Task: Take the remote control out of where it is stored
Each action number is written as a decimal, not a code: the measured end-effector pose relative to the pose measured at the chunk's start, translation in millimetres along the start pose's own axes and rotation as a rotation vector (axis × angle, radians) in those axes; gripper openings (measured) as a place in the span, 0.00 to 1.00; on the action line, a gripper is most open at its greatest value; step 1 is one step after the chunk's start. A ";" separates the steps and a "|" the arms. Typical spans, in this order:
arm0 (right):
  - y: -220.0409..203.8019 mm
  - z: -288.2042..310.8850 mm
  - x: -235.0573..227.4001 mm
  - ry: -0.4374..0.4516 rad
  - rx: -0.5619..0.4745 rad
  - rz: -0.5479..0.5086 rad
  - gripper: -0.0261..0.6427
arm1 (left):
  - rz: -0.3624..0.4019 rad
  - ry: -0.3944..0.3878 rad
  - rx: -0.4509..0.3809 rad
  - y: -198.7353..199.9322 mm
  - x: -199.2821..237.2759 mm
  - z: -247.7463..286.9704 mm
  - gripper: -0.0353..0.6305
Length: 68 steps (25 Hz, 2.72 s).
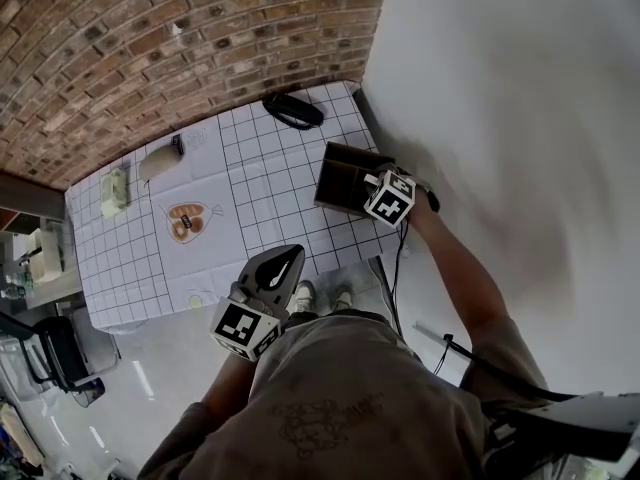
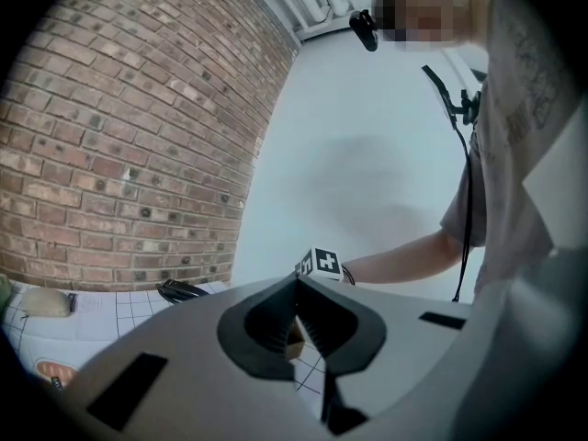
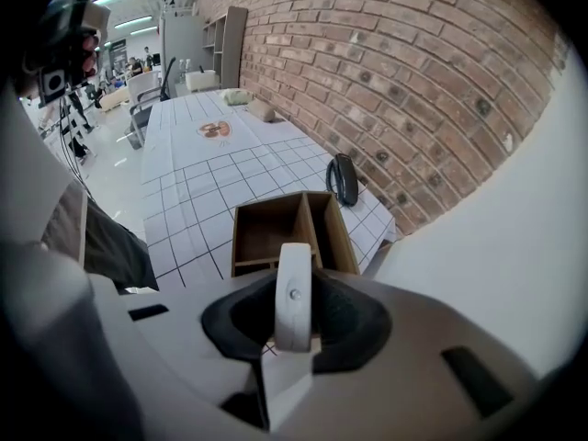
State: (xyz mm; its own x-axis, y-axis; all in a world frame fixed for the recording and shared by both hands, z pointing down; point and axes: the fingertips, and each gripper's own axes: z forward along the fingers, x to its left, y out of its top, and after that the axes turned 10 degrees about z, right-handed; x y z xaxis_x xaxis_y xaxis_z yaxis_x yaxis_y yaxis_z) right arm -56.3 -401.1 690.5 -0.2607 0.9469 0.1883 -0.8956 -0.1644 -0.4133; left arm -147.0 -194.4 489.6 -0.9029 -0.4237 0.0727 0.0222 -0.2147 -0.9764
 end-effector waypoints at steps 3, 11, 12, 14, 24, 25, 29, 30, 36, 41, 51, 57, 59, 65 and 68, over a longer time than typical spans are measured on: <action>1.1 -16.7 -0.7 -0.030 -0.032 0.018 0.16 | 0.010 -0.008 -0.011 6.0 -0.8 1.4 0.06; 20.0 -84.1 8.8 -0.057 -0.187 0.093 0.16 | 0.062 -0.037 -0.040 17.6 -1.3 11.2 0.06; 23.9 -95.9 10.1 -0.061 -0.216 0.101 0.16 | 0.075 -0.046 -0.049 21.0 -3.1 13.3 0.06; 32.5 -119.6 12.5 -0.071 -0.274 0.113 0.16 | 0.089 -0.056 -0.069 28.6 -5.4 16.8 0.06; 69.6 -231.3 16.1 -0.133 -0.533 0.142 0.16 | 0.147 -0.054 -0.083 46.8 0.9 27.6 0.06; 71.5 -240.1 16.1 -0.134 -0.555 0.151 0.16 | 0.163 -0.052 -0.101 52.8 0.5 28.7 0.06; 80.6 -269.4 20.4 -0.109 -0.646 0.171 0.16 | 0.183 -0.052 -0.115 62.1 1.5 30.8 0.06; 81.5 -275.5 21.2 -0.110 -0.665 0.171 0.16 | 0.184 -0.053 -0.105 61.1 1.5 31.6 0.06; 79.5 -304.4 21.7 -0.156 -0.756 0.193 0.16 | 0.197 -0.058 -0.142 75.1 0.2 34.4 0.06; 75.4 -323.5 22.1 -0.174 -0.887 0.215 0.16 | 0.193 -0.044 -0.156 79.7 6.5 32.5 0.06; 54.2 -358.7 27.8 -0.215 -1.182 0.325 0.16 | 0.258 -0.071 -0.277 108.5 -4.6 23.8 0.06; 42.7 -374.3 39.6 -0.251 -1.288 0.317 0.16 | 0.270 -0.115 -0.372 122.4 -16.0 13.9 0.06; 41.2 -376.1 44.2 -0.242 -1.312 0.342 0.16 | 0.275 -0.114 -0.385 123.8 -16.1 11.7 0.06; 35.2 -373.1 50.4 -0.236 -1.337 0.366 0.16 | 0.270 -0.093 -0.396 122.9 -11.8 7.5 0.06; 35.3 -368.9 53.8 -0.227 -1.329 0.372 0.16 | 0.269 -0.093 -0.388 120.2 -12.4 7.9 0.06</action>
State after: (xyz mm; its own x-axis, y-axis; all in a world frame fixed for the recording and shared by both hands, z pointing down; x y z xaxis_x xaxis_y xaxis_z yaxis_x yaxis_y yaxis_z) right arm 31.0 -254.0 357.3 -0.5708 0.8204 -0.0322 0.2123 0.1096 -0.9710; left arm -129.7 -221.9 373.0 -0.8445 -0.4998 -0.1925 0.0719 0.2503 -0.9655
